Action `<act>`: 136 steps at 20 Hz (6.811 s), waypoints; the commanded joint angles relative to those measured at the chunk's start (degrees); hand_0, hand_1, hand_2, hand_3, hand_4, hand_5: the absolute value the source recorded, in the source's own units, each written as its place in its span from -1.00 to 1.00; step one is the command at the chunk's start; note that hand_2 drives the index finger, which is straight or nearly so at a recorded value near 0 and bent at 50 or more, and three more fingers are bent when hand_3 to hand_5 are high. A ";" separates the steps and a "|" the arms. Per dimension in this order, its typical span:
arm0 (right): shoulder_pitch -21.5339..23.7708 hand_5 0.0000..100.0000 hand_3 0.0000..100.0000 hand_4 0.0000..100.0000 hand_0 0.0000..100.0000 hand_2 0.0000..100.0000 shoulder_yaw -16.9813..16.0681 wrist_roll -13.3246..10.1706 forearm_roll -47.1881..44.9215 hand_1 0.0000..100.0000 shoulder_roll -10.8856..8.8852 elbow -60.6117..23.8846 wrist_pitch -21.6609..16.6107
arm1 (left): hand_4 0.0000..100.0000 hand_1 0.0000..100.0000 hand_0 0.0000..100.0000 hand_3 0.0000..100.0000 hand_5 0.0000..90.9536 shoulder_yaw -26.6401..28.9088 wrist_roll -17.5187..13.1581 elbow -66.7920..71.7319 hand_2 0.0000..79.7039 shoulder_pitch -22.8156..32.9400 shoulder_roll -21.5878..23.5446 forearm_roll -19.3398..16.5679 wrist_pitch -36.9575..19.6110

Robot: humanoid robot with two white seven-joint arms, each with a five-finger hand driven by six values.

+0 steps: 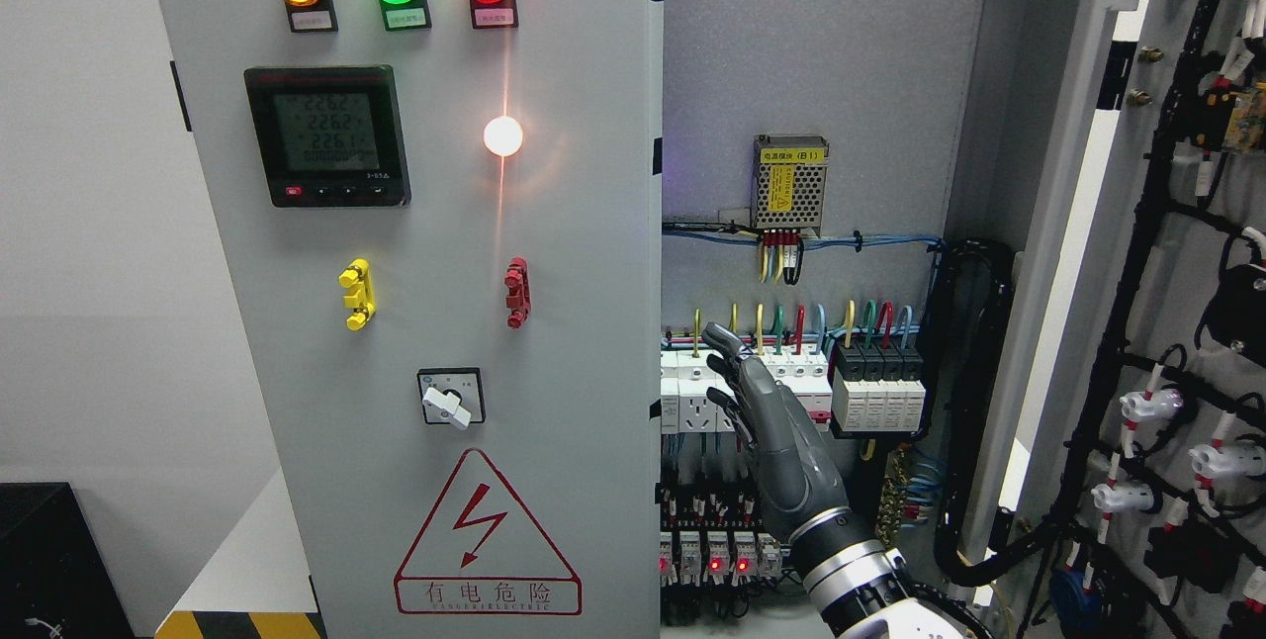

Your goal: Open door with both hands

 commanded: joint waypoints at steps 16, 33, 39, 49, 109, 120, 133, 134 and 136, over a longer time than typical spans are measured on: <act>-4.28 -1.00 -1.00 -1.00 -0.62 -1.00 0.34 0.06 -6.11 -1.00 -0.10 5.36 0.03 | -1.00 -1.00 -1.00 -1.00 -1.00 0.00 -0.01 -0.06 -1.00 0.70 0.00 0.00 0.01; -6.56 -1.00 -1.00 -1.00 -0.62 -1.00 -0.28 4.90 -6.37 -1.00 -2.12 8.87 0.04 | -1.00 -1.00 -1.00 -1.00 -1.00 0.00 -0.01 0.03 -1.00 0.70 0.00 0.00 0.01; -7.18 -1.00 -1.00 -1.00 -0.62 -1.00 -0.19 6.57 -9.80 -1.00 -2.74 9.84 0.47 | -1.00 -1.00 -1.00 -1.00 -1.00 0.00 -0.01 -0.06 -1.00 0.70 0.00 0.00 0.01; -8.84 -1.00 -1.00 -1.00 -0.62 -1.00 -0.37 9.72 -9.89 -1.00 -5.11 10.89 2.85 | -1.00 -1.00 -1.00 -1.00 -1.00 0.00 -0.01 -0.06 -1.00 0.70 0.00 0.00 0.01; -13.24 -1.00 -1.00 -1.00 -0.62 -1.00 0.16 17.64 -15.07 -1.00 -7.57 16.34 4.43 | -1.00 -1.00 -1.00 -1.00 -1.00 0.00 -0.01 -0.06 -1.00 0.70 0.00 0.00 0.01; -13.68 -1.00 -1.00 -1.00 -0.62 -1.00 0.07 17.73 -15.07 -1.00 -7.49 16.26 4.52 | -1.00 -1.00 -1.00 -1.00 -1.00 0.00 -0.01 -0.06 -1.00 0.70 0.00 0.00 0.01; -15.09 -1.00 -1.00 -1.00 -0.62 -1.00 0.16 17.82 -15.07 -1.00 -7.49 16.43 4.52 | -1.00 -1.00 -1.00 -1.00 -1.00 0.00 -0.01 0.03 -1.00 0.70 0.00 0.00 0.01; -15.17 -1.00 -1.00 -1.00 -0.62 -1.00 0.25 17.82 -15.07 -1.00 -7.49 16.52 4.52 | -1.00 -1.00 -1.00 -1.00 -1.00 0.00 -0.01 -0.06 -1.00 0.70 0.00 0.00 0.01; -15.17 -1.00 -1.00 -1.00 -0.62 -1.00 0.25 19.56 -14.98 -1.00 -7.49 16.52 4.69 | -1.00 -1.00 -1.00 -1.00 -1.00 0.00 -0.01 -0.06 -1.00 0.70 0.00 0.00 0.01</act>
